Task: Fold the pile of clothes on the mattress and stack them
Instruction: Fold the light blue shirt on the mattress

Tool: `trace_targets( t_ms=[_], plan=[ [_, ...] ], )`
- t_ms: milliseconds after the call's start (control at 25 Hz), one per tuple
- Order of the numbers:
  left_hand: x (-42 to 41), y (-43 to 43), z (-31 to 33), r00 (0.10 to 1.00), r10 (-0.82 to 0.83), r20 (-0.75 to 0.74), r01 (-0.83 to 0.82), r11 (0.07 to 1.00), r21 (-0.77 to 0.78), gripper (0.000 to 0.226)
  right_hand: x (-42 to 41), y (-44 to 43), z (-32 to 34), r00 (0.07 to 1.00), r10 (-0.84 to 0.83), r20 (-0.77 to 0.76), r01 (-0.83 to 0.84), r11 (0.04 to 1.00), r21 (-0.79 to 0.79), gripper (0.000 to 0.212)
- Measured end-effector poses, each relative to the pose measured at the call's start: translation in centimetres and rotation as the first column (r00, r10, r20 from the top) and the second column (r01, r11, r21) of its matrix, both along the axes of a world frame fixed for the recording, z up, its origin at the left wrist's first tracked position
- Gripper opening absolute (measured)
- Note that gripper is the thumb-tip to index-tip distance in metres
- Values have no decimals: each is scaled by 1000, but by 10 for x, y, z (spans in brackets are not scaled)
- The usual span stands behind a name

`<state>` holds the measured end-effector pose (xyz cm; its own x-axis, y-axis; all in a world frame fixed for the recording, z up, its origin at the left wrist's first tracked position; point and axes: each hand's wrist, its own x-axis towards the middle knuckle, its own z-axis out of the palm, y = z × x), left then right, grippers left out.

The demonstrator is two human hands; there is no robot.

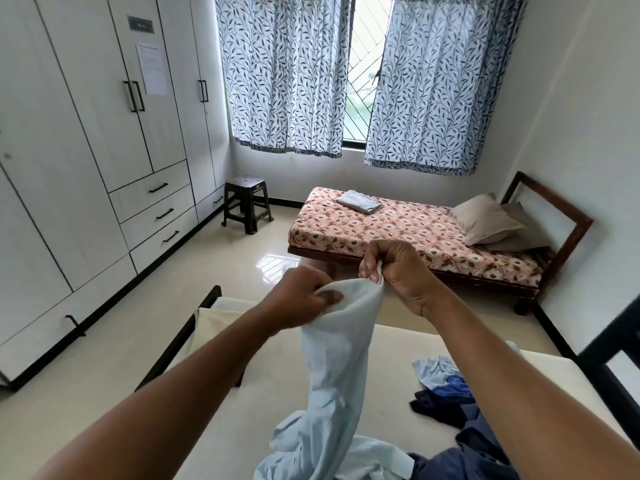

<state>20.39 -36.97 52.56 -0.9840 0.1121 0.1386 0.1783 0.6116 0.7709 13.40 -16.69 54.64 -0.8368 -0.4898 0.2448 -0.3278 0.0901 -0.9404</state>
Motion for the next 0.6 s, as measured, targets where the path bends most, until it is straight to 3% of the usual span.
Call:
trace_targets(
  t_ms=[80, 160, 280, 360, 400, 480, 600],
  plan=[
    [-4, -2, -6, 982, 151, -115, -155, 987, -29, 16, -1, 7, -5, 990, -41, -137, 66, 982, 177, 53],
    [-5, -2, -9, 966, 219, -140, -226, 973, -36, 16, 2, 12, -8, 961, -92, -261, 175, 932, 317, 49],
    [-8, 4, -13, 963, 248, -105, -256, 964, -77, 31, 15, 2, 3, 859, -312, -405, 412, 892, 186, 39],
    [-9, 8, -15, 959, 270, -81, -274, 960, -50, 49, 30, -16, 9, 824, -279, -494, 391, 910, 139, 31],
    [-10, 8, -17, 956, 284, -70, -285, 958, -4, 55, 36, -25, 2, 823, -204, -531, 370, 901, 227, 25],
    [-12, 6, -21, 945, 320, -67, -315, 946, 77, 55, 46, -43, -18, 869, -50, -492, 330, 800, 502, 18],
    [-8, 6, -25, 961, 247, -123, -249, 969, 1, 37, 52, -52, -37, 977, 40, -210, 156, 539, 828, 25]
  ],
)
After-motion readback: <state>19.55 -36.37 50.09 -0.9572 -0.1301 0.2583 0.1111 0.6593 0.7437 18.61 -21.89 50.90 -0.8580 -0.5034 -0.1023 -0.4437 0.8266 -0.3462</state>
